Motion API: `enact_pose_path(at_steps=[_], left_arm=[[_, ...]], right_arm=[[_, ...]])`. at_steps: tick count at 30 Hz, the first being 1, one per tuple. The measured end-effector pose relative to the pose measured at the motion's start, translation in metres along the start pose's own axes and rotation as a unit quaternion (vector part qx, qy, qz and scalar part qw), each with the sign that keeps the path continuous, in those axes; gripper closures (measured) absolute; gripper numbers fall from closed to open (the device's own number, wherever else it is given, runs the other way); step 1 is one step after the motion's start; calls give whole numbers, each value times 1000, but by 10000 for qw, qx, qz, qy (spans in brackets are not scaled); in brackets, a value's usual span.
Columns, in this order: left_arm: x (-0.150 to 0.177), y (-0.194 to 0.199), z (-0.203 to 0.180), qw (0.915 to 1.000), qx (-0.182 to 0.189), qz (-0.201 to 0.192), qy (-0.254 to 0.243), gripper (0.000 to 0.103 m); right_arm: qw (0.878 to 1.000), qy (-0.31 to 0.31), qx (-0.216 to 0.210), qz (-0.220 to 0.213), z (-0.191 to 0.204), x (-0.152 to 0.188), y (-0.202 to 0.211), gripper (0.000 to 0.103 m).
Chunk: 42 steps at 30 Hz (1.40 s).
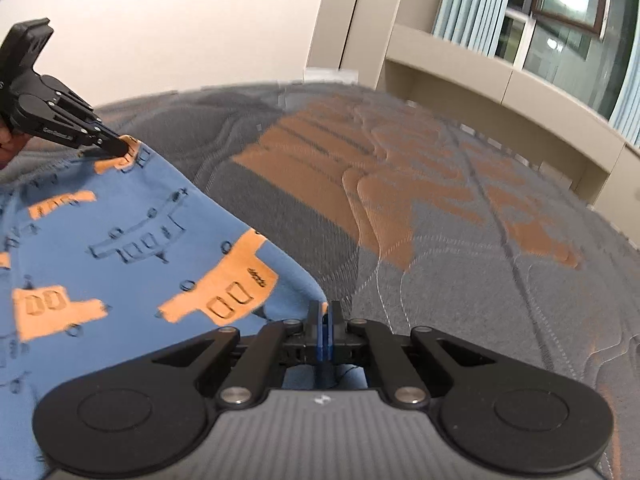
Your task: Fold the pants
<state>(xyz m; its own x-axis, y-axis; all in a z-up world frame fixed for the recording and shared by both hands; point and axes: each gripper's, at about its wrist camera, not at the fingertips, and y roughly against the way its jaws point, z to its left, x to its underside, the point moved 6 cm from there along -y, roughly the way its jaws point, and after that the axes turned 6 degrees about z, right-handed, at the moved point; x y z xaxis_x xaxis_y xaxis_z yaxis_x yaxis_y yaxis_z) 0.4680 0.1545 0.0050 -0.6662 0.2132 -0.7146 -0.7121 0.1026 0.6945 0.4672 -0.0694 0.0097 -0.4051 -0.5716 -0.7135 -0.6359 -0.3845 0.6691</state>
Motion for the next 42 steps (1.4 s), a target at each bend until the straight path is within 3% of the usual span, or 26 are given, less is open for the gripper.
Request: enact_pose_path(at_steps=[5,10,18,28,42], left_arm=[[9,60,-9,9980,-29,-617,-99,102],[39,122,-24,9939,92,-1085,-149,102],[112,189,-54,9898,110,-1354,-428,102],[185,191,-80,9908,-5,-1072,-821,102],[202,192,-73,9914,-175,-964,-866,102]], right_arm=[[9983,36,57,-577,25,7,65,101],[9920,280,191,-1215,64,24,146,101],[9865,670,277,-1466,141,73,221,101],[9946,393,-1,-957,192,137,223,101],[9939,612,-115,-908,219,156,237,101]])
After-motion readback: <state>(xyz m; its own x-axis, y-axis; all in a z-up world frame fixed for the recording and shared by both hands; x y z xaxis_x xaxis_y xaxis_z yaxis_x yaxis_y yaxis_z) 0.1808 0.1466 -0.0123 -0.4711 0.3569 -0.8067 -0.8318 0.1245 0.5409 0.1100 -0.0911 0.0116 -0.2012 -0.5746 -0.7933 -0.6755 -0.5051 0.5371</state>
